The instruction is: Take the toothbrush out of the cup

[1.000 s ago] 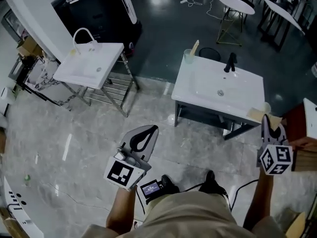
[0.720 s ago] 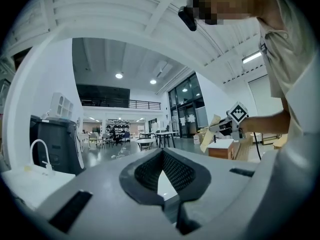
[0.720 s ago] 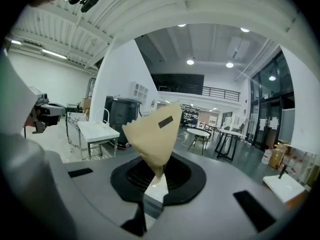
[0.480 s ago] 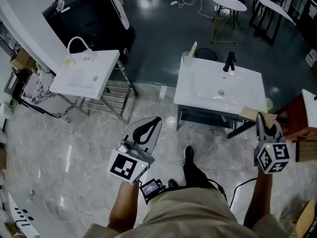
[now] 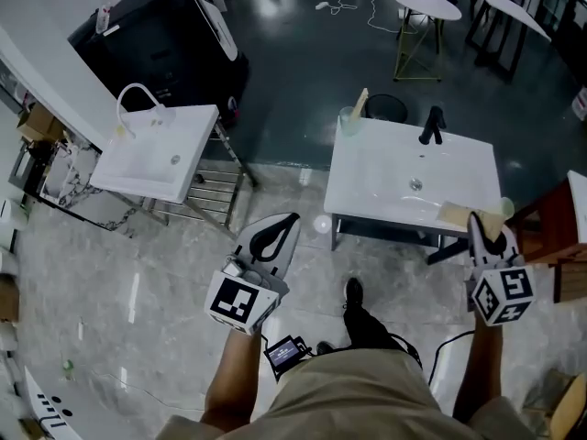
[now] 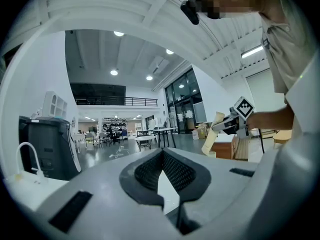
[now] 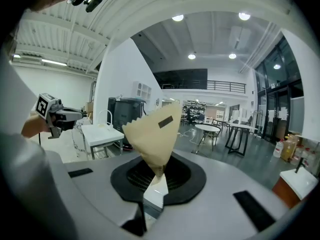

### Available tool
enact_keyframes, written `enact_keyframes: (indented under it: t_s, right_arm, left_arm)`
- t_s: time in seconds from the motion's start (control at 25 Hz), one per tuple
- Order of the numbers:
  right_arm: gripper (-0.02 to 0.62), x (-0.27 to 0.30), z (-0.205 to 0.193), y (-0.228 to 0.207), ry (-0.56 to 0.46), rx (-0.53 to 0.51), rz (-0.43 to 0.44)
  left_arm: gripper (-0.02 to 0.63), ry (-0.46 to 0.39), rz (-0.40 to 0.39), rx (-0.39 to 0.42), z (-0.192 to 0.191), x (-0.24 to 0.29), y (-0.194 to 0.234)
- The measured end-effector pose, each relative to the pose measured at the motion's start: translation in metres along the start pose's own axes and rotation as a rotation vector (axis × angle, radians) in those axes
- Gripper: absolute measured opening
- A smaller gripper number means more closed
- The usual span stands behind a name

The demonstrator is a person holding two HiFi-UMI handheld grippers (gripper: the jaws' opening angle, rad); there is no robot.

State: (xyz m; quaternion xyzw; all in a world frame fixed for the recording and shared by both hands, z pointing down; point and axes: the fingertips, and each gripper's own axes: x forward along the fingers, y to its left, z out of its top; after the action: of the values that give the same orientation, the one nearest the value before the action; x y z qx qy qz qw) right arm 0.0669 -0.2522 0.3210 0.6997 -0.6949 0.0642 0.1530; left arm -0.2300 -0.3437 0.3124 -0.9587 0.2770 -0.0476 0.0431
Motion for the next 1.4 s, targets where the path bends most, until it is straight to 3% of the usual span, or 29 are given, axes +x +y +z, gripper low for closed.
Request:
enact_keyframes:
  t_s: [0.36,0.76,0.92,1.12,1.4]
  right_arm:
    - [0.028,0.098,-0.026,-0.053,0.073,0.059,0.006]
    - [0.028,0.200,-0.082,-0.107,0.165,0.137,0.026]
    - [0.028,0.228,-0.114,-0.114,0.215,0.171,0.043]
    - [0.028,0.266,-0.150,-0.130,0.247,0.192,0.056]
    - [0.028,0.283,-0.176,-0.138,0.286,0.217,0.067]
  left_arm:
    - [0.006,0.077,-0.055,-0.015,-0.055,0.169,0.064]
    - [0.008,0.200,-0.101,-0.008,-0.154,0.367,0.116]
    - [0.013,0.248,-0.075,0.003,-0.195,0.422,0.130]
    - [0.102,0.290,-0.053,0.024,-0.242,0.490,0.147]
    - [0.104,0.360,-0.055,0.040,-0.279,0.527,0.149]
